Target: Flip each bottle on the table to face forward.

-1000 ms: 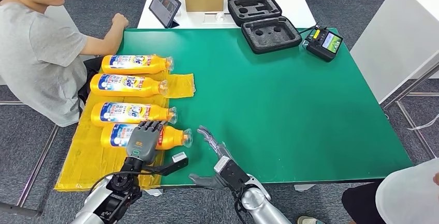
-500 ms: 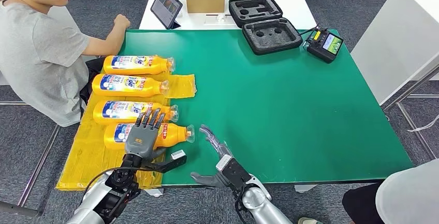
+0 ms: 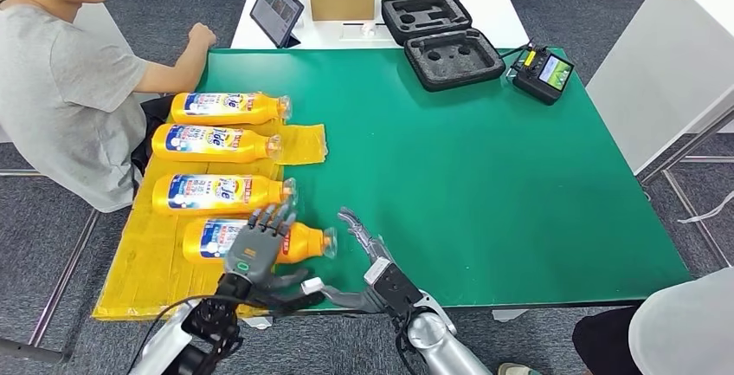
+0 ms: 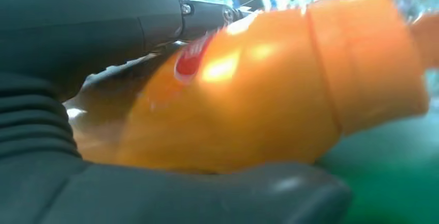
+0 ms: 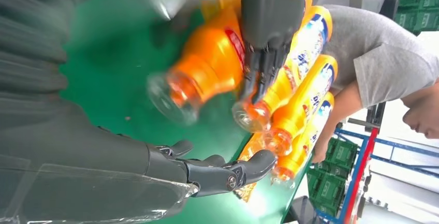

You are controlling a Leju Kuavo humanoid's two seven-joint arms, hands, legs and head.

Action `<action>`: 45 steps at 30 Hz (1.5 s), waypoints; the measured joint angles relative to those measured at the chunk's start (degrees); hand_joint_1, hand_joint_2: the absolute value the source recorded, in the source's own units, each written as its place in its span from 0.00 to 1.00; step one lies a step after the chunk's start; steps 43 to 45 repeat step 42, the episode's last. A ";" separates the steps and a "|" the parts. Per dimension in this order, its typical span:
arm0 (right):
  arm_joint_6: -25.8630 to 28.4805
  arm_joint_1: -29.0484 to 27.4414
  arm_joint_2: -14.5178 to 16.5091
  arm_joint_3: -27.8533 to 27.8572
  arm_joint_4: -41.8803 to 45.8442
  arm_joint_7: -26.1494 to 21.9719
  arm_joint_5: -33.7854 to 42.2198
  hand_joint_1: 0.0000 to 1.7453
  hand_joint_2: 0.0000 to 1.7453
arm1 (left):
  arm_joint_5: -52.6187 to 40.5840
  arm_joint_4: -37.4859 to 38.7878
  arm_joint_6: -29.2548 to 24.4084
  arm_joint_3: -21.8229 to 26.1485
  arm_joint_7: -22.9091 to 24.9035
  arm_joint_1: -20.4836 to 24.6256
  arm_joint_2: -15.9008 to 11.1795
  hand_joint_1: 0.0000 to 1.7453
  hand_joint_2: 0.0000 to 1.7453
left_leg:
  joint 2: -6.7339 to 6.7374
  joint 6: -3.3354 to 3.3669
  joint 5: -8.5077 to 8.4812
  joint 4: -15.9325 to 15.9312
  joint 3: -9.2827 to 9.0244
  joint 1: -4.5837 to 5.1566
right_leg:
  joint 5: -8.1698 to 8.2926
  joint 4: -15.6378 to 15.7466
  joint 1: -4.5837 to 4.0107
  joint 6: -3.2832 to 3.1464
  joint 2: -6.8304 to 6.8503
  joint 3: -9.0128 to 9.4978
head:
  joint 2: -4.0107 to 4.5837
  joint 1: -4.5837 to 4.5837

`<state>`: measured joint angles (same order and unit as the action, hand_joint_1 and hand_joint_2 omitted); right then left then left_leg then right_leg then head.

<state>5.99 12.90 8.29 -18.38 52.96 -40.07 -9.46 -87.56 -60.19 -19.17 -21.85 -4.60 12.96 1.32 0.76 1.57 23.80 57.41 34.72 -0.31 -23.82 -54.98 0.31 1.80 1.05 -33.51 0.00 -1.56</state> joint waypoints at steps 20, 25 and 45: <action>-1.14 -0.36 0.22 0.26 -0.10 0.01 -1.99 0.00 1.00 | 13.16 -24.22 -16.50 -2.95 -6.88 -9.69 -5.14 0.00 0.00 | 0.00 0.00 -0.01 0.00 0.30 -0.04 | 0.00 0.00 -0.05 -0.01 0.01 -0.31 | 0.00 0.00; 0.30 -1.50 0.16 0.26 2.67 -0.02 0.40 0.00 1.00 | 41.51 -25.98 -20.27 -2.92 -20.81 -9.72 -3.66 0.00 0.00 | 0.00 0.00 -0.01 0.01 0.31 -0.03 | 0.01 0.00 -0.05 0.00 0.01 -0.31 | 0.00 0.01; 4.90 -5.15 -0.54 0.20 13.65 -0.04 1.92 0.00 1.00 | 59.25 -28.85 -17.02 -1.84 -28.64 -10.91 -0.88 0.00 1.00 | 0.01 0.00 0.00 0.01 0.32 -0.04 | 0.00 0.00 -0.05 0.00 0.00 -0.34 | 0.00 0.01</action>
